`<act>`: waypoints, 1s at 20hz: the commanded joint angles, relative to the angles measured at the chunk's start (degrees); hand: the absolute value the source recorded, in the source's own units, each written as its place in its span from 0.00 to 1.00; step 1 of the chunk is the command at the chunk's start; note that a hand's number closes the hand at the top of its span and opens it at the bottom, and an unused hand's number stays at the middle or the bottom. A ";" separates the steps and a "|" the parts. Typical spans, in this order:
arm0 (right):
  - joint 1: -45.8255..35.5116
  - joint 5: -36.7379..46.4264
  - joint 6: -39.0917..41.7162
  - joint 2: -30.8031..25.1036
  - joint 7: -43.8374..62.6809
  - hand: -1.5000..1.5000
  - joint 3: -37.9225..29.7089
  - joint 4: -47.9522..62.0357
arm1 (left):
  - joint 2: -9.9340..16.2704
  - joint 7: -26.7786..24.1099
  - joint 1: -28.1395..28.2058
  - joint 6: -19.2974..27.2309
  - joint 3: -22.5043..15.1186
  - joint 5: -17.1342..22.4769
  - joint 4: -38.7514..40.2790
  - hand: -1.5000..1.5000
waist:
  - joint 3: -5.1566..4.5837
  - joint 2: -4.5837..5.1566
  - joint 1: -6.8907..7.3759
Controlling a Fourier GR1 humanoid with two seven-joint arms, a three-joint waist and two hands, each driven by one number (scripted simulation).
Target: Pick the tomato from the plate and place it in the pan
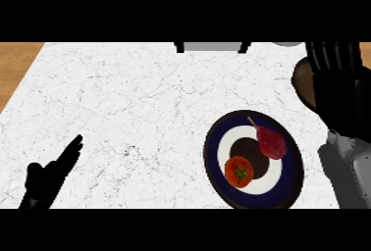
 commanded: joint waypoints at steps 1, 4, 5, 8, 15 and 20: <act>2.85 -1.14 5.98 -0.08 -3.15 1.00 1.15 -0.54 | -3.28 -1.34 -1.82 2.36 1.04 -1.66 -2.28 0.50 | -0.08 -0.07 -0.59; 4.64 -4.87 17.50 -2.03 -6.43 1.00 6.23 -2.02 | -8.25 -6.55 -5.79 5.51 0.53 -1.90 -7.64 0.50 | 0.00 -0.23 -0.75; 5.48 -5.84 21.09 -2.72 -7.33 1.00 7.94 -3.66 | -9.52 -8.46 -6.98 5.77 0.60 -2.13 -8.23 0.50 | -0.02 -0.35 -1.18; 17.13 5.62 12.09 -6.72 -10.89 1.00 3.29 1.64 | -11.61 -6.75 -7.87 7.05 0.35 -0.86 -13.01 0.50 | 0.09 -0.35 -2.90; 26.99 14.20 23.06 -15.47 -38.09 0.00 -1.15 9.52 | -16.30 -5.11 -8.47 11.86 -3.94 -6.27 -15.13 0.50 | 0.04 -0.10 -1.34; 25.28 22.51 18.94 -16.15 -36.39 0.00 0.63 6.72 | -17.47 -5.93 -7.40 9.99 -3.87 -7.14 -14.00 0.50 | -0.10 -0.10 -0.83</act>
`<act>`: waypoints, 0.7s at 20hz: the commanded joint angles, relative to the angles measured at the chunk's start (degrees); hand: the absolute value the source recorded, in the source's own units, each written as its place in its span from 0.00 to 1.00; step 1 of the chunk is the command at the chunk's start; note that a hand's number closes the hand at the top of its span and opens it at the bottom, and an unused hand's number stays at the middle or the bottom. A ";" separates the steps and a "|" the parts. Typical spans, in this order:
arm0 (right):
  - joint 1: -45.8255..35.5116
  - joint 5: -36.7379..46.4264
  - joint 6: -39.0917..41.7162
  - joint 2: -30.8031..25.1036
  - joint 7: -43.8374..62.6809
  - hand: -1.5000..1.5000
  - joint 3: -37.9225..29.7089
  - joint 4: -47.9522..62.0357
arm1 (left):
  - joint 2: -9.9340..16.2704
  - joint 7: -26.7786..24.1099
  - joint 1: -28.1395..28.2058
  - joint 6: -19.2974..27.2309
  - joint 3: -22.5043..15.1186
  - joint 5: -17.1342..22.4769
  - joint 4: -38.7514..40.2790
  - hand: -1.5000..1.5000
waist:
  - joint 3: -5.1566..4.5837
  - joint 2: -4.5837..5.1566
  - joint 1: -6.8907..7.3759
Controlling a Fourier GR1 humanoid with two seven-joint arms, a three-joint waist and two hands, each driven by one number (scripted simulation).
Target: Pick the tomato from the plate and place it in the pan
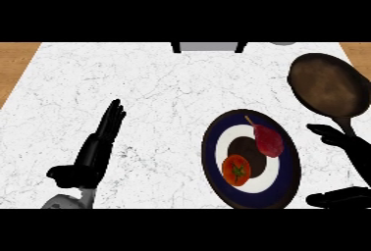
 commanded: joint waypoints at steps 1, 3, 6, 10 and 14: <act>3.63 6.14 -0.97 -2.26 -0.14 0.00 0.47 -5.28 | -1.14 -1.81 1.31 -0.76 0.43 -1.26 0.92 0.50 | -0.10 -0.07 0.01; -1.23 8.26 -1.85 -3.43 6.98 0.00 1.10 -7.36 | -1.73 -0.74 -1.50 -0.22 0.93 -1.70 1.90 0.50 | -0.14 -0.01 0.16; -2.00 12.75 -1.44 -4.53 13.14 0.00 3.81 -11.70 | -0.24 0.44 0.40 -1.80 1.67 -0.68 0.03 0.50 | -0.15 -0.06 0.49; -4.30 22.57 -2.41 -4.17 23.51 0.00 10.60 -16.00 | -1.11 1.31 0.10 -0.56 0.99 -1.98 -1.03 0.50 | -0.18 -0.09 0.72; -6.19 32.72 -1.50 -4.99 29.26 0.00 15.97 -16.16 | -1.68 -0.89 1.56 -1.13 -0.05 -3.27 -0.92 0.50 | -0.17 -0.04 1.02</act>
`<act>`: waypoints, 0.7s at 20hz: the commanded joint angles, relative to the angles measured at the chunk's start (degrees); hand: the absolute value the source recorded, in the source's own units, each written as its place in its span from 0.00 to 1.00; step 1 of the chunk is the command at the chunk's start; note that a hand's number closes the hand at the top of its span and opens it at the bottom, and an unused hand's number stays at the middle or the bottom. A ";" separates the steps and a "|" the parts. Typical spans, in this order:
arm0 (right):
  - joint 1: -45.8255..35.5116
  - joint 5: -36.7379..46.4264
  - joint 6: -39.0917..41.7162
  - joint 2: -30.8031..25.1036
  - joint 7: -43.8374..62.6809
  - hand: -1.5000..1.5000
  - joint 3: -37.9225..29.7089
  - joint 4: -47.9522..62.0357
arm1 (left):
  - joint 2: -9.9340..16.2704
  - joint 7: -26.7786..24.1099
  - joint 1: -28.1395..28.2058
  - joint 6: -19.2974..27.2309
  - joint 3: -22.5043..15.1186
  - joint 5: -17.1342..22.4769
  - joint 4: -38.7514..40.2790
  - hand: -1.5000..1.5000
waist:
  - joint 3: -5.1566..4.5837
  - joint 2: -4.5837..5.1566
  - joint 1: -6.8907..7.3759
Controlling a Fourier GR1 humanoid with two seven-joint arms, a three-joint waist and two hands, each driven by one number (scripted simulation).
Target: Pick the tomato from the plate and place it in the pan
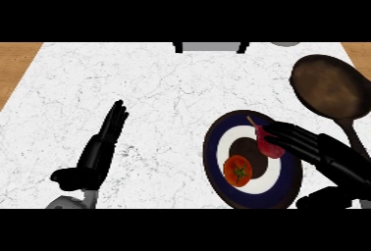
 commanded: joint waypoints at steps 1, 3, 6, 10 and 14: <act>0.43 11.47 -0.55 -0.67 4.91 0.00 6.98 -2.51 | -0.16 0.67 -1.05 -0.67 1.70 0.64 1.28 0.50 | 0.03 0.05 -0.30; -4.14 16.00 -0.67 3.86 9.16 0.00 10.90 1.68 | -1.36 1.57 0.75 1.38 -1.72 -2.48 -2.53 0.50 | 0.08 0.08 0.64; -2.73 24.56 -4.15 7.75 13.20 0.00 15.85 3.10 | -3.31 -0.71 -0.82 0.65 0.02 -2.04 2.61 0.50 | 0.06 0.12 -0.12; -0.84 27.86 -3.93 10.52 12.10 0.00 15.73 5.64 | -2.48 1.20 0.06 -1.79 1.92 -3.13 0.13 0.50 | 0.09 0.07 -0.30; -3.37 28.49 1.57 14.34 14.89 0.00 13.73 5.07 | -4.83 0.40 1.47 -3.33 3.22 -4.12 1.33 0.50 | 0.08 0.07 -0.24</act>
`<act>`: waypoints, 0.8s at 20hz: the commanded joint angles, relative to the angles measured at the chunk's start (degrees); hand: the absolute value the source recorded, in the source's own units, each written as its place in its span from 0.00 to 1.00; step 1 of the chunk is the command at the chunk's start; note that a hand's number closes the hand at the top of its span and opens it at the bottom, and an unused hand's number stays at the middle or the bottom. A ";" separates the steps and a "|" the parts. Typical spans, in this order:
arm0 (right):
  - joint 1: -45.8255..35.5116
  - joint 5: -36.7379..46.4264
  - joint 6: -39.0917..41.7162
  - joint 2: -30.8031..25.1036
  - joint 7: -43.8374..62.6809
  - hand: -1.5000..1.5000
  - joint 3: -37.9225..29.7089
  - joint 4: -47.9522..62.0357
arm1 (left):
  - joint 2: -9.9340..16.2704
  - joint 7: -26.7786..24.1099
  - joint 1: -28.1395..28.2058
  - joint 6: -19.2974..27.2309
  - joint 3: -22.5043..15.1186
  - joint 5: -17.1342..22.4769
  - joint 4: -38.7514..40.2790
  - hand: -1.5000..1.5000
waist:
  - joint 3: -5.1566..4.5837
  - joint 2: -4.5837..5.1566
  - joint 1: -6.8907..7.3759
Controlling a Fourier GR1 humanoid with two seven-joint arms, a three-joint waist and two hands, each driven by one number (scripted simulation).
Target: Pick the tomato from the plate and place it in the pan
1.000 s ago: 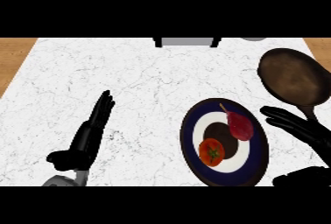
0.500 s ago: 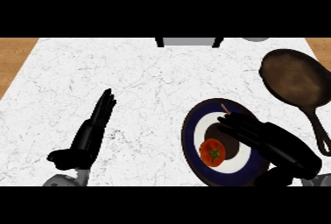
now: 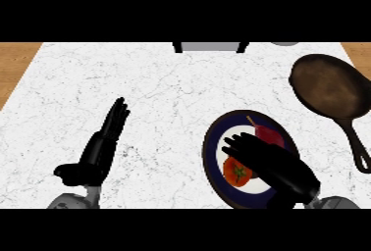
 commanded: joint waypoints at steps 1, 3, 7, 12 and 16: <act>1.81 5.14 -1.24 3.38 -1.19 0.00 0.23 2.23 | -1.08 -1.10 1.09 -2.69 2.53 -1.32 1.01 0.50 | 0.01 0.00 -0.09; -1.98 4.68 2.34 5.80 1.72 0.00 -1.16 3.57 | 0.83 2.53 2.54 -3.23 3.31 -1.06 -3.86 0.50 | 0.01 -0.01 0.13; 3.83 6.75 -3.13 5.82 -3.29 0.00 -2.32 4.93 | -0.68 3.52 2.82 -4.53 3.86 -2.55 -4.85 0.50 | 0.02 -0.02 -0.04; -1.31 5.57 1.88 9.92 -3.66 0.00 -5.69 7.62 | -4.10 4.82 2.60 -3.13 3.85 -6.11 -5.08 0.50 | 0.01 0.00 0.01; -3.79 9.27 -1.31 11.71 -5.80 0.00 -5.99 15.79 | -3.46 4.46 3.83 -5.32 5.51 -5.76 -6.41 0.50 | 0.02 0.02 0.15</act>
